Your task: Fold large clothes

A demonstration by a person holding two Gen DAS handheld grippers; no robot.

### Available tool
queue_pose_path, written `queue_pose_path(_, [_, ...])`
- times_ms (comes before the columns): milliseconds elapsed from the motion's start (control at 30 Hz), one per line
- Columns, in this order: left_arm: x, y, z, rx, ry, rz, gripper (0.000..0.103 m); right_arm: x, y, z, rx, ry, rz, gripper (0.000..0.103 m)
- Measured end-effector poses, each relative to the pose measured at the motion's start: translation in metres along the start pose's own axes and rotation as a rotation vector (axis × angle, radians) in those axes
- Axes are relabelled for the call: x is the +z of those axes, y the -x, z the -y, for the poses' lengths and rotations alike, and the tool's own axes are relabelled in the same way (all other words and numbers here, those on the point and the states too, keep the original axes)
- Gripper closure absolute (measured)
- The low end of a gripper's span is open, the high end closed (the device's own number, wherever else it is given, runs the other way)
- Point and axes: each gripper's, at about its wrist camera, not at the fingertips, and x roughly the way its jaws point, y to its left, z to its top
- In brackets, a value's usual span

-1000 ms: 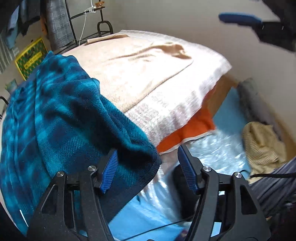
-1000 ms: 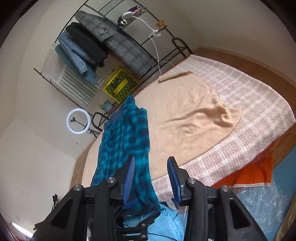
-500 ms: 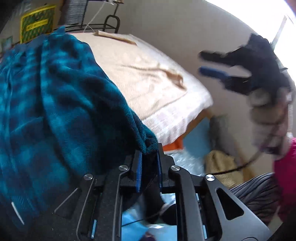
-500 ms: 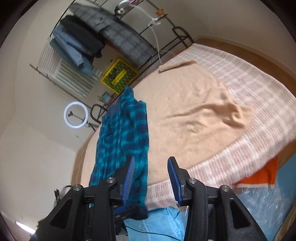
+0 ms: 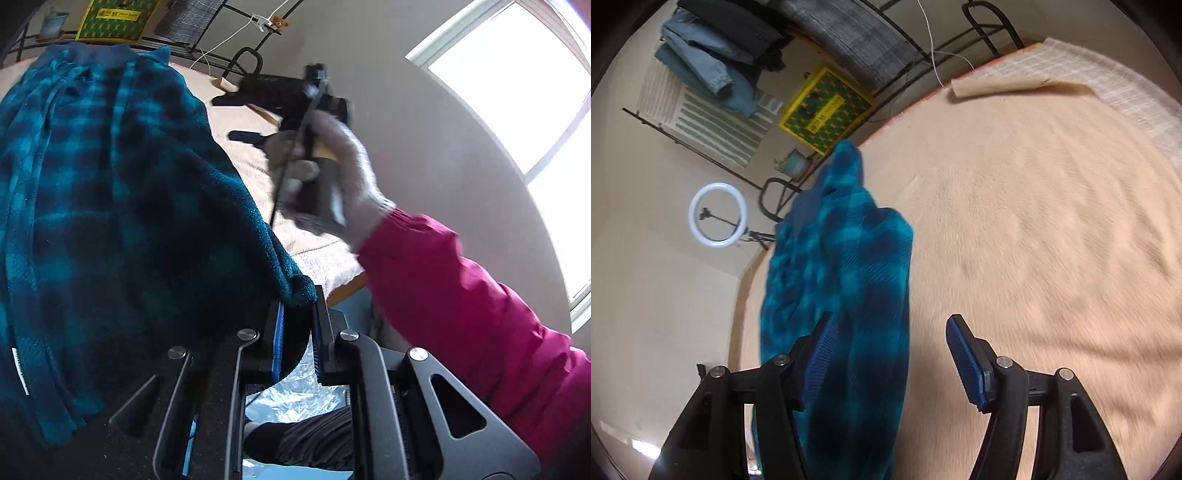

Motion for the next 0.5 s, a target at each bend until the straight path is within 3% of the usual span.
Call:
queue_pose_path(67, [0.001,0.004,-0.002,-0.006,0.003,0.006,0.092,0.010,-0.024,0.001,-0.004,0.002,-0.015,0.039])
queue_pose_path(200, [0.001,0.012,-0.006,-0.022,0.012,0.023,0.092,0.021,-0.048,-0.006,0.087,-0.015,-0.029,0.048])
queue_pose_path(233, [0.001,0.014,-0.007,-0.028,0.019,0.026,0.092,0.023,-0.053,-0.011,0.095,-0.011,-0.040,0.052])
queue_pose_path(267, [0.001,0.015,-0.010,-0.033,0.023,0.028,0.092,0.024,-0.058,-0.016,0.099,-0.002,-0.050,0.067])
queue_pose_path(300, [0.001,0.017,-0.012,-0.035,0.025,0.030,0.092,0.023,-0.062,-0.022,0.090,0.013,-0.061,0.080])
queue_pose_path(367, [-0.001,0.022,-0.018,-0.045,0.042,0.035,0.093,0.022,-0.067,-0.035,0.029,0.054,-0.068,0.092])
queue_pose_path(500, [-0.009,0.034,-0.026,-0.060,0.076,0.051,0.093,0.021,-0.054,-0.067,-0.108,0.144,-0.031,0.097])
